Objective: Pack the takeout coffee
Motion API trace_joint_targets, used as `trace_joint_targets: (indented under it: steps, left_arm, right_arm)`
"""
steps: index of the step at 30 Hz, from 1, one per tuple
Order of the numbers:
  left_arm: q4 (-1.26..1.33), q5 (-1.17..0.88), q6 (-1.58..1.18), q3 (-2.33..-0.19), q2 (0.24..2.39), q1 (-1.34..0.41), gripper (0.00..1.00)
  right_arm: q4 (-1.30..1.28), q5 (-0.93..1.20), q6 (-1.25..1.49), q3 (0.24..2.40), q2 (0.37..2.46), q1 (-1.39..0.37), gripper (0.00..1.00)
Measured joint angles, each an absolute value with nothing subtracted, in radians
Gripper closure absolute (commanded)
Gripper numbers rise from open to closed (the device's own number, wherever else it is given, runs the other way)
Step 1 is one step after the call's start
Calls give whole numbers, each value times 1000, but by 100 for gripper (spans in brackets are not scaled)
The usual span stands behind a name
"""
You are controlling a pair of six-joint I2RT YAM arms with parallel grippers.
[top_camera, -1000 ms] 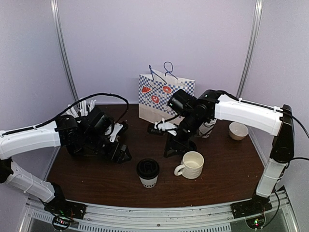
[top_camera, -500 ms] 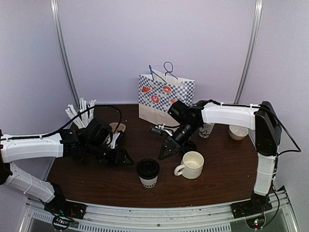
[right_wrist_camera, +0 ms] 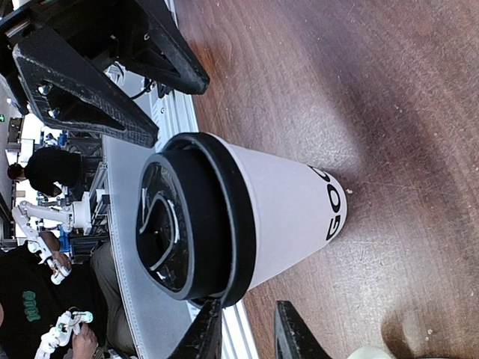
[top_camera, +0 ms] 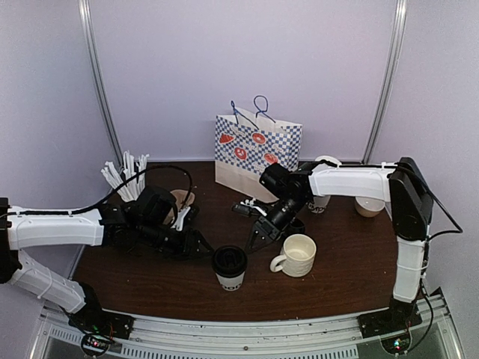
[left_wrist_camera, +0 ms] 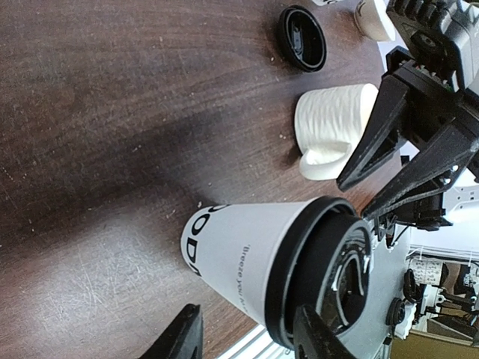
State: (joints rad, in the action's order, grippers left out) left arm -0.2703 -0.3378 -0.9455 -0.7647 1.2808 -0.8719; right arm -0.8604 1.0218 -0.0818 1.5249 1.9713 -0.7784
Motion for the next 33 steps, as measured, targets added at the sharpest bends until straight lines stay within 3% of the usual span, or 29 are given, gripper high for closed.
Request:
trace_joint_targets:
  steps: [20,33]
  left_arm:
    - [-218,-358,-945,-734,1309,-870,56]
    - [-159,-353,-943,-703,1322,-867,60]
  right_arm:
    - [-862,1078,-81,1525,2005,-788,66]
    - [-901,1072,-49,1541,2043,-796,71]
